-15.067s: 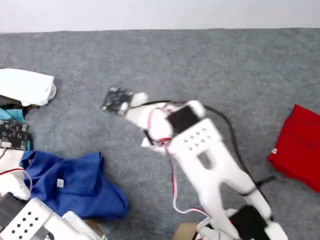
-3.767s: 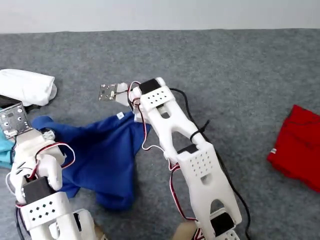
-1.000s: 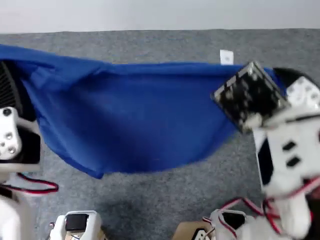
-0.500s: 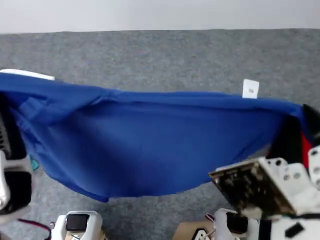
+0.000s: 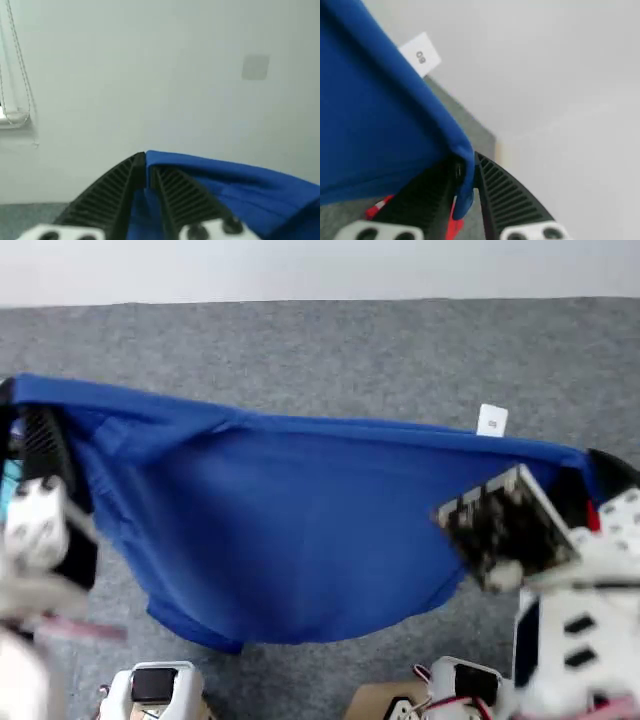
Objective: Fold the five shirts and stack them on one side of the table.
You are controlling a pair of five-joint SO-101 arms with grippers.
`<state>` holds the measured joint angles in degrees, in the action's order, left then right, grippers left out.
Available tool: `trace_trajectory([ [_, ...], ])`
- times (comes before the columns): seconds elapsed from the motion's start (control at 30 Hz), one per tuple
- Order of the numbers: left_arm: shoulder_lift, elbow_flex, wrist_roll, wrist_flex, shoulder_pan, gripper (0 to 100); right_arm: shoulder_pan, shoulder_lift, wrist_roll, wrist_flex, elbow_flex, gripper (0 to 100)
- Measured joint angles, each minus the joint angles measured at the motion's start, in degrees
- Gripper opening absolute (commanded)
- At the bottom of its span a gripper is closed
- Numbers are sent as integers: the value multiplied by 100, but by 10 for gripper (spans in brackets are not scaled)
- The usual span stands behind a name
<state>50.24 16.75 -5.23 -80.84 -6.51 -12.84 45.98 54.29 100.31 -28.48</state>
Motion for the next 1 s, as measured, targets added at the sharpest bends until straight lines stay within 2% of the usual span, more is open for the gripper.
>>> trace_trajectory([
  [0.17, -334, -774, 0, 492, -9, 3, 0, -9, 0, -677, 1248, 10],
  [0.63, -1820, -3024, 0, 3402, -9, 3, 730, -167, 0, -4633, 5398, 10],
  [0.87, -3095, -3077, 114, 4501, -9, 3, 738, -1020, 0, -6040, 5793, 10],
  [1.0, -3429, -3077, 396, 4905, 0, 3, 774, -1459, 0, -6374, 5749, 10],
])
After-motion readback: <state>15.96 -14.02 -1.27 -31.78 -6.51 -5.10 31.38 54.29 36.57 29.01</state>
